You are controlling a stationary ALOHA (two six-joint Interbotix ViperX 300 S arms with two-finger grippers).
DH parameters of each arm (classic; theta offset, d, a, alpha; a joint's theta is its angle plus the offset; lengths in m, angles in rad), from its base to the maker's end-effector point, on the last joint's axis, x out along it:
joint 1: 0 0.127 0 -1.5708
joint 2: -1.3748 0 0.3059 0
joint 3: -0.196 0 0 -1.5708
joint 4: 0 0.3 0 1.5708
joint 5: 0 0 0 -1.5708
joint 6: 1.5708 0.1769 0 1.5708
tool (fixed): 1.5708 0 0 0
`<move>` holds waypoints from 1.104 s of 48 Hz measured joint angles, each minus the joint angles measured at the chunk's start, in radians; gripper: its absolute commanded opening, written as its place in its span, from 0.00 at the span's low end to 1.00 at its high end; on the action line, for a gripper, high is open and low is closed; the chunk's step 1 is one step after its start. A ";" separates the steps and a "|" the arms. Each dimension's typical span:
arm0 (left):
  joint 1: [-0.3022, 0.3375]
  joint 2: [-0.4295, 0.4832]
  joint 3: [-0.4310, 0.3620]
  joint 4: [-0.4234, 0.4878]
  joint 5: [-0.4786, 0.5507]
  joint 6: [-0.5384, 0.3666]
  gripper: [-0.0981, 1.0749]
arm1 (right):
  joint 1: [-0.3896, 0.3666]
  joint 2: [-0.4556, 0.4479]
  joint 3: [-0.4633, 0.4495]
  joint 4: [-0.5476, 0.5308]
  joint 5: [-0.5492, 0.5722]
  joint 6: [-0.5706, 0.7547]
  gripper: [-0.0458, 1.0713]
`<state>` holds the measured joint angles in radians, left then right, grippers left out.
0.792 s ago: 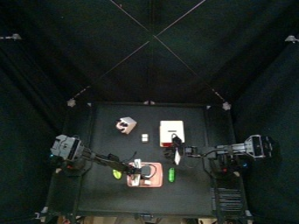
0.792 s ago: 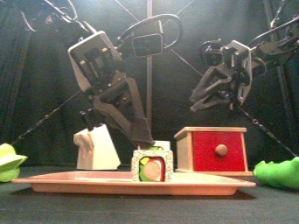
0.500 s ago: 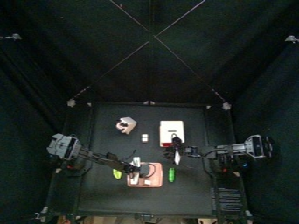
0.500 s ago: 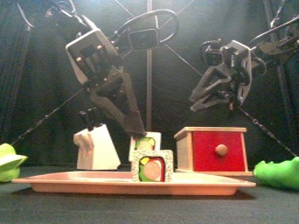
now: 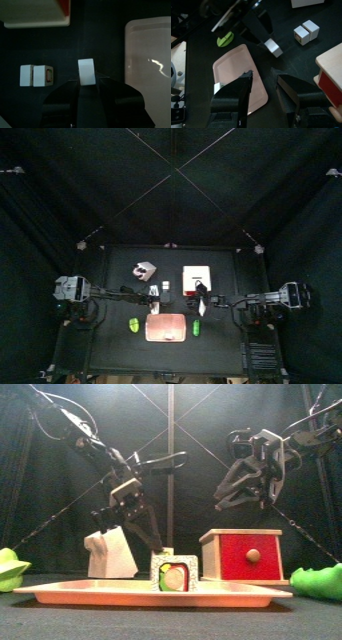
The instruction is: Place sushi piece above plate
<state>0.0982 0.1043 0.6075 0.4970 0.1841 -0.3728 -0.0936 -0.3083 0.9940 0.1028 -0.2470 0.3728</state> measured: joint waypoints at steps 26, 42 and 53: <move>0.081 0.035 0.044 0.058 -0.112 -0.003 0.65 | -0.009 0.080 -0.037 -0.008 0.002 0.000 0.71; 0.118 0.071 0.044 0.074 -0.184 -0.003 0.65 | -0.011 0.086 -0.043 -0.008 0.002 0.000 0.71; 0.137 0.069 0.054 0.074 -0.187 -0.005 0.65 | -0.011 0.086 -0.043 -0.008 0.002 0.000 0.71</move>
<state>0.2347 0.1733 0.6611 0.5706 -0.0031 -0.3774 -0.1043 -0.2224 0.9511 0.0951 -0.2454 0.3728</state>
